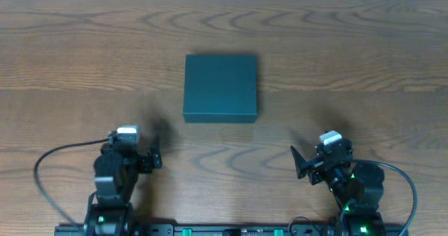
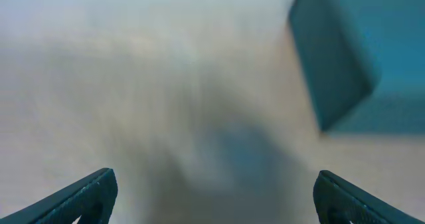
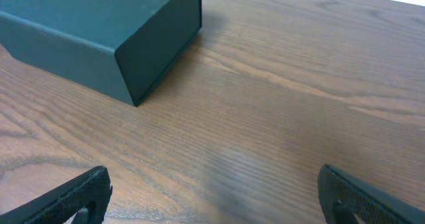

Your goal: Pack container

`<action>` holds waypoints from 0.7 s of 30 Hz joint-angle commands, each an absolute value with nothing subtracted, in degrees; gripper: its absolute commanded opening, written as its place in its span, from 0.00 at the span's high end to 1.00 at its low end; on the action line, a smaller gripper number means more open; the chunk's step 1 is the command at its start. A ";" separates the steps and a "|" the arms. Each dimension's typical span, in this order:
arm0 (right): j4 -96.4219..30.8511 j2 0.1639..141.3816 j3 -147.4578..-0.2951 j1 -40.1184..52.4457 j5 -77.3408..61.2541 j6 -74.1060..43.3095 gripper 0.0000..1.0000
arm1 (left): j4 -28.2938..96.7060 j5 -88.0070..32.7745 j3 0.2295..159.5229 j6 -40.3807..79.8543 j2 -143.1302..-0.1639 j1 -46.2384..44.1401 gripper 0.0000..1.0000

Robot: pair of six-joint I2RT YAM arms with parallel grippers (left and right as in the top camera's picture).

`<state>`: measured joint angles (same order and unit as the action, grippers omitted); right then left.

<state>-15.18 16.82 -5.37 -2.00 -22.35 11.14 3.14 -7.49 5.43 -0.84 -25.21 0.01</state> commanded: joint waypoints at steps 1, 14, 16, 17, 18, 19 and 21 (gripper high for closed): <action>-15.20 16.73 -4.89 -1.69 -22.92 11.86 0.01 | 0.71 -4.60 5.63 0.38 -18.72 0.73 0.04; -15.20 16.73 -4.89 -1.69 -22.92 11.86 0.01 | 12.49 -3.88 5.63 0.38 -0.19 0.71 0.04; -15.20 16.69 -4.89 -1.69 -22.94 11.86 0.01 | 15.29 -3.88 5.61 0.38 -0.21 0.71 0.04; -15.22 16.56 -4.89 -1.69 -22.94 11.86 0.01 | 16.23 -3.86 5.61 0.38 -0.21 0.71 0.04; -15.20 16.16 -4.89 -1.69 -22.92 11.86 0.01 | 17.10 -3.86 5.61 0.38 -0.21 0.71 0.04; -15.22 15.33 -4.89 -1.69 -22.92 11.86 0.01 | 18.02 -3.88 5.61 0.38 -0.21 0.71 0.04; -15.20 10.87 -4.89 -1.69 -22.92 11.86 0.01 | 18.48 -3.88 5.63 0.38 -0.23 0.73 0.04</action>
